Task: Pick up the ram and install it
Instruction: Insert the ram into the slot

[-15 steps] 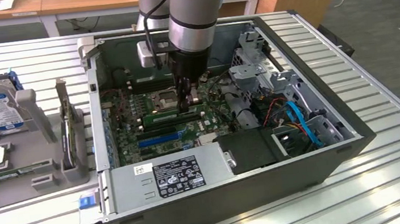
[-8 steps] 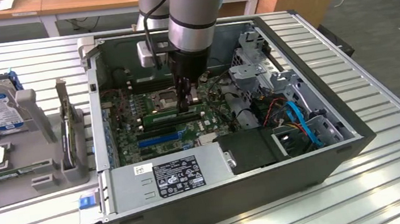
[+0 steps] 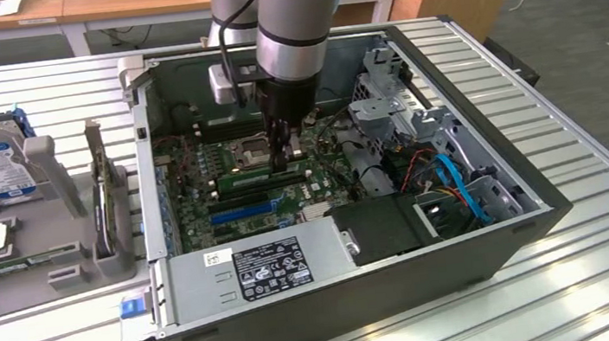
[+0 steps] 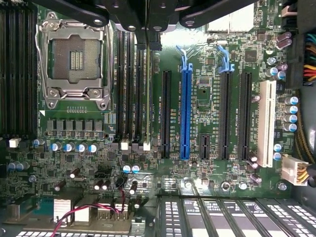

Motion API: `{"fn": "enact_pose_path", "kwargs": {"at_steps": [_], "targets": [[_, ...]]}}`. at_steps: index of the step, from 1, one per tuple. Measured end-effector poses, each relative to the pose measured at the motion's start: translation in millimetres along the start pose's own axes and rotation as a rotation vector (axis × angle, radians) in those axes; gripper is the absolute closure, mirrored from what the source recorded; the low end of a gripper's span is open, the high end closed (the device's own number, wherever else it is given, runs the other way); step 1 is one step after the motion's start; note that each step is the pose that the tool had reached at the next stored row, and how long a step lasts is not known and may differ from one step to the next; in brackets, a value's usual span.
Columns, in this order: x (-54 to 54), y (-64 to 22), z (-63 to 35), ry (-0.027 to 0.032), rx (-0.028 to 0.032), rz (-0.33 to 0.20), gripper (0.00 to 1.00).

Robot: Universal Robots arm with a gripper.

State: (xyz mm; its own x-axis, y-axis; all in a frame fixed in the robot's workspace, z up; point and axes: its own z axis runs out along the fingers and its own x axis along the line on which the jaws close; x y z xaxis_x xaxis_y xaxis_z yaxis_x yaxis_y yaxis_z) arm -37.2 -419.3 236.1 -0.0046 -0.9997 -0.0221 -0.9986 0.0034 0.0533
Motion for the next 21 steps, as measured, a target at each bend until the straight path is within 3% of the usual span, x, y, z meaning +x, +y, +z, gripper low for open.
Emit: {"fn": "enact_pose_path", "kwargs": {"at_steps": [21], "targets": [[-0.8,-0.1,1.4,0.0,0.0,0.0,0.89]]}}
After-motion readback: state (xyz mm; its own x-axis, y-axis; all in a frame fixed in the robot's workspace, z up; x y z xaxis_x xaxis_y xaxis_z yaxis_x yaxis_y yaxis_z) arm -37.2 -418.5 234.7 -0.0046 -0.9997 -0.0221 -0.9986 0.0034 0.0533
